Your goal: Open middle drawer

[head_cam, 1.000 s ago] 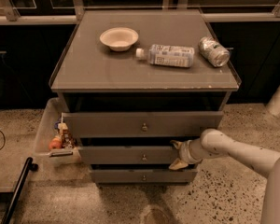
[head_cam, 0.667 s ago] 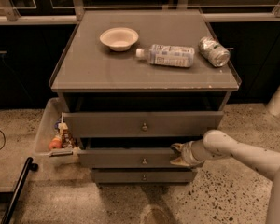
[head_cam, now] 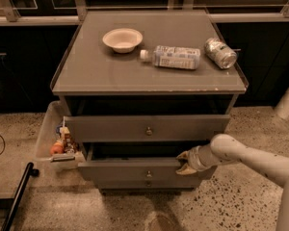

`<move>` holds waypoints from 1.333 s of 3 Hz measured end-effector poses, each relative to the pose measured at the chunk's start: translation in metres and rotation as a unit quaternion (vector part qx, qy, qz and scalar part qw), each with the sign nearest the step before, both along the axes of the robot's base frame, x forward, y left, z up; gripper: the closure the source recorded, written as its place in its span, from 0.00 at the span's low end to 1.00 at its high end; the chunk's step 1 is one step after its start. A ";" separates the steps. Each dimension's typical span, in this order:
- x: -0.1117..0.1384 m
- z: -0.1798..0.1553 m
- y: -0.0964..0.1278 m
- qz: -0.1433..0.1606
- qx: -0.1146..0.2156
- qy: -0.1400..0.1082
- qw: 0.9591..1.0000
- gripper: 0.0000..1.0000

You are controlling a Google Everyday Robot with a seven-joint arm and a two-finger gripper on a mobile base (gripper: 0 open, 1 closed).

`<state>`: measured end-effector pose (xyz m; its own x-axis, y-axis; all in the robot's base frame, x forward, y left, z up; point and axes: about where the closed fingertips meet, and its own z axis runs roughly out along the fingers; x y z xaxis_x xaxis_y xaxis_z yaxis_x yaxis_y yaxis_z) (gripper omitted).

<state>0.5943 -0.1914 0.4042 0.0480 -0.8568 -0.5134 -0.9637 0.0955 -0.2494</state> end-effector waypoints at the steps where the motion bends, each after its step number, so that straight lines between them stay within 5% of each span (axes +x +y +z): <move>1: 0.000 0.000 0.000 0.000 0.000 0.000 1.000 0.62; 3: 0.000 0.000 0.000 0.000 0.000 0.000 1.000 0.15; 4: 0.000 0.000 0.000 0.000 0.000 0.000 1.000 0.00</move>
Offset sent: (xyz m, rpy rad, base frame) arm 0.0000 0.0000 0.0000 0.0000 0.0000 0.0000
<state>0.5942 -0.1911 0.4039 0.0481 -0.8566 -0.5137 -0.9639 0.0951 -0.2489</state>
